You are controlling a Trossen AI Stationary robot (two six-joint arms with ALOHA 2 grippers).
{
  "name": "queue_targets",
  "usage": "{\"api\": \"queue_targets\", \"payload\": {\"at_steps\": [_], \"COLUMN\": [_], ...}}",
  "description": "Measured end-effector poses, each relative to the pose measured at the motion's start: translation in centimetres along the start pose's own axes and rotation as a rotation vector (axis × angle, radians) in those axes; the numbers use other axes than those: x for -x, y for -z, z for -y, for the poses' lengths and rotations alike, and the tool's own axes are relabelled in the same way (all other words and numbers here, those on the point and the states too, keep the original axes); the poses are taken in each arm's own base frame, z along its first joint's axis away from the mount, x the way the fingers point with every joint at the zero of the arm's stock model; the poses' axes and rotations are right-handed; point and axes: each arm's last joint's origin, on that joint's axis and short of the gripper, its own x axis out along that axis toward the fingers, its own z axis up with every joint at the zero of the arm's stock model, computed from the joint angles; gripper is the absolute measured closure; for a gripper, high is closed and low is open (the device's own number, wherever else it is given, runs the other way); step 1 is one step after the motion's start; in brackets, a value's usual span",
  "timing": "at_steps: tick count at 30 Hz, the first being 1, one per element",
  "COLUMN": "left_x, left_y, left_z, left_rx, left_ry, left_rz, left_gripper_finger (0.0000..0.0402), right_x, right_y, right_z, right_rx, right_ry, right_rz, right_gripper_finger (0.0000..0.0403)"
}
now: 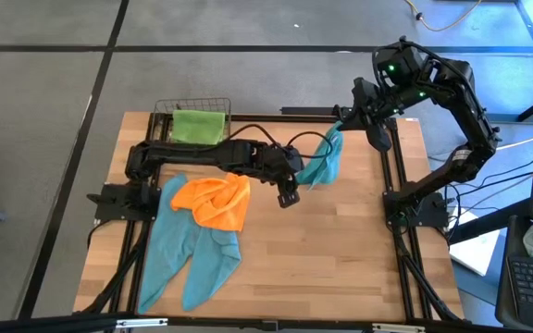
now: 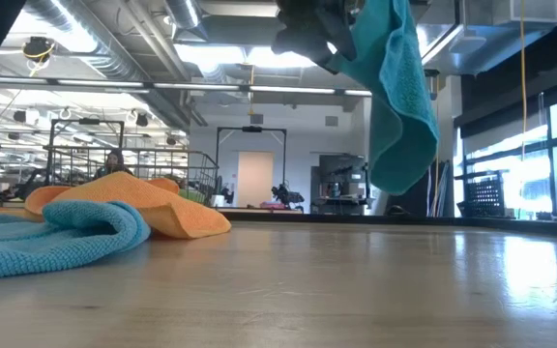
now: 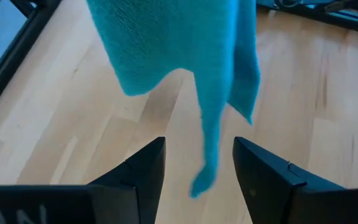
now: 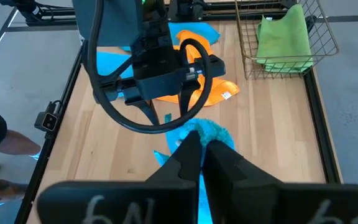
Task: Fold microfiber towels
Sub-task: Fold the blue microfiber cloth
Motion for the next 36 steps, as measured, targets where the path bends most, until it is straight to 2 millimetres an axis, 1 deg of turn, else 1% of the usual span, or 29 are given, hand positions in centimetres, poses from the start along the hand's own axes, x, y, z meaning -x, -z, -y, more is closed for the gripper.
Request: {"api": "queue_targets", "payload": {"at_steps": [10,12,14,15,17,19,20,25,27,31,33,36], "left_x": [-0.2,-0.2,-0.2,-0.2,-0.3,-0.4,-0.4,-0.5,0.2,2.5,3.5,4.9], "left_y": [0.4,0.4,0.3,0.2,0.0,-0.1,-0.1,-0.2,-0.1,-0.5,-0.4,-0.4], "left_z": [-1.3,-1.6,-1.7,-1.8,-2.2,-2.6,-2.9,-3.9,-4.7,-6.5,-7.5,-9.3], "left_rx": [-0.016,-0.014,-0.011,-0.008,-0.003,-0.013,-0.017,-0.032,-0.03,-0.027,-0.036,-0.061], "left_ry": [-0.034,-0.041,-0.051,-0.057,-0.066,-0.066,-0.057,-0.067,-0.085,-0.143,-0.176,-0.2], "left_rz": [-0.074,-0.075,-0.063,-0.057,-0.051,-0.052,-0.055,-0.076,-0.089,-0.07,-0.088,-0.098], "left_gripper_finger": [0.0223,0.0232,0.0253,0.027,0.0313,0.0367,0.0384,0.0399,0.04,0.0401,0.0401,0.0401], "right_x": [0.0,0.0,0.0,0.0,0.0,0.0,0.0,0.0,0.0,0.0,-0.3,-1.0], "right_y": [0.0,0.0,0.1,0.1,0.1,0.1,0.1,0.2,0.2,0.2,0.3,0.7], "right_z": [0.0,0.0,0.0,0.0,0.0,0.0,0.0,-0.1,-0.1,0.0,0.1,0.7], "right_rx": [0.0,-0.001,-0.003,-0.005,-0.005,0.001,0.003,0.032,0.05,0.079,0.098,0.112], "right_ry": [0.001,0.001,0.0,-0.001,-0.001,0.0,-0.001,-0.004,-0.005,-0.005,-0.007,0.036], "right_rz": [-0.001,-0.002,-0.006,-0.009,-0.009,-0.008,-0.008,-0.019,-0.022,-0.021,-0.03,-0.084], "right_gripper_finger": [0.0391,0.0391,0.0391,0.0391,0.0391,0.0391,0.0391,0.0391,0.0391,0.0391,0.0391,0.0391]}}
